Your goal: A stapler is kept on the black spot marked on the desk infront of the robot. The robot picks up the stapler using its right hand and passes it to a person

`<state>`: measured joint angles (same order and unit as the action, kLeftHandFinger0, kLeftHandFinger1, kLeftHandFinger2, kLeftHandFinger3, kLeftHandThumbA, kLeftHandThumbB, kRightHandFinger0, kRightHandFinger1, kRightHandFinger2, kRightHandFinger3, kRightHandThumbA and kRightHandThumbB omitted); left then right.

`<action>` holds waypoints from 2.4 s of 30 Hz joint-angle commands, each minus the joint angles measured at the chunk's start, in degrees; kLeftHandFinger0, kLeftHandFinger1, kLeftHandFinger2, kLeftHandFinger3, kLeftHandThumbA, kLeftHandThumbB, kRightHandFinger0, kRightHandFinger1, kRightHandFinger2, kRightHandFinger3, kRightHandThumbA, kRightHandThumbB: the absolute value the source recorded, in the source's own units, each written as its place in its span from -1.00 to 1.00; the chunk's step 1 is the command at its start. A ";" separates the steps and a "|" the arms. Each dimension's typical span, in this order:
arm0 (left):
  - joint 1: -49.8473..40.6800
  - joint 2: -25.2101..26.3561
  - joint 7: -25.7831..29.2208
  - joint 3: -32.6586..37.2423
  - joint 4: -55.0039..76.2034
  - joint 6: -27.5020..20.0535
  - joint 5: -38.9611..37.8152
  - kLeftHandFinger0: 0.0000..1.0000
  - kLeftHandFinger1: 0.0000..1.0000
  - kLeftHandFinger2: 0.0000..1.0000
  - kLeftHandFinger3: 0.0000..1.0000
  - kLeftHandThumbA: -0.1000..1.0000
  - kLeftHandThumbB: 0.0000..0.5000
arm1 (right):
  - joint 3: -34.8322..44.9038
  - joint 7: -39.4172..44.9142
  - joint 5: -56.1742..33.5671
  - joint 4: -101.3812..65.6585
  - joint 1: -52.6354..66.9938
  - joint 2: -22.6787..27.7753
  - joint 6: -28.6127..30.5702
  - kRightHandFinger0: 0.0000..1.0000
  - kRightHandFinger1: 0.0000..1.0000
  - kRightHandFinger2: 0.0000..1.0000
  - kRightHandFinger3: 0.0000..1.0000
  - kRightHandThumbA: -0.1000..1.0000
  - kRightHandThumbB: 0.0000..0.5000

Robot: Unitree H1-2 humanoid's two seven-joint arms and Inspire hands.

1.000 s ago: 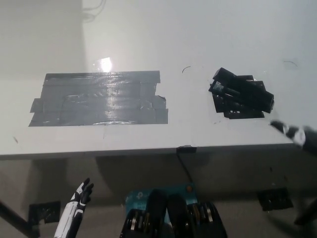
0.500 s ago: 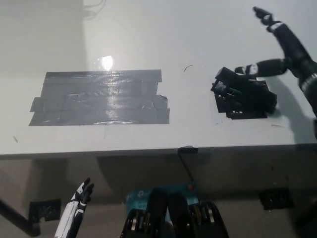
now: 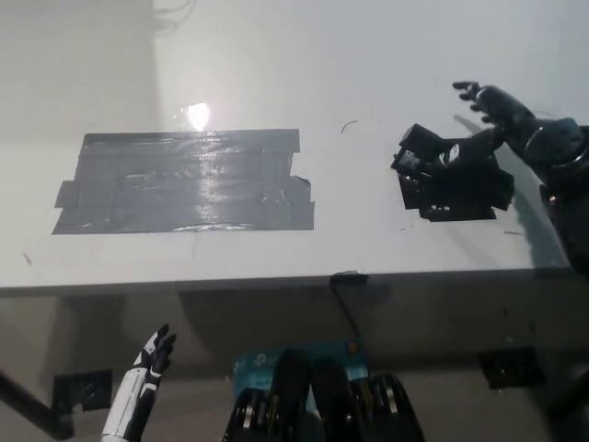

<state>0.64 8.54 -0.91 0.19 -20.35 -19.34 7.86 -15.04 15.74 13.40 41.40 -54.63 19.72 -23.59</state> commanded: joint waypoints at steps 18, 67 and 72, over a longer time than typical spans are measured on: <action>1.34 1.17 0.49 0.45 0.68 -1.61 1.65 1.00 1.00 1.00 1.00 1.00 1.00 | -1.05 -0.52 2.21 1.05 -2.38 -1.20 1.32 1.00 1.00 1.00 1.00 1.00 0.14; 3.70 1.93 -1.33 0.85 0.86 -0.36 0.36 1.00 1.00 1.00 1.00 1.00 1.00 | 0.65 -26.98 8.19 13.50 -2.01 -2.72 21.87 -0.97 -0.27 0.32 -0.51 0.76 -0.87; 3.94 2.04 -0.93 0.98 0.53 -0.84 0.77 1.00 1.00 1.00 1.00 1.00 1.00 | 7.27 -23.83 1.88 12.71 -2.90 -3.81 18.80 -1.00 -0.58 -0.12 -0.56 0.72 -0.82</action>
<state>3.81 9.48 -1.18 0.80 -20.35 -19.22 8.73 -12.02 -7.07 20.50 55.96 -53.89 15.77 -5.44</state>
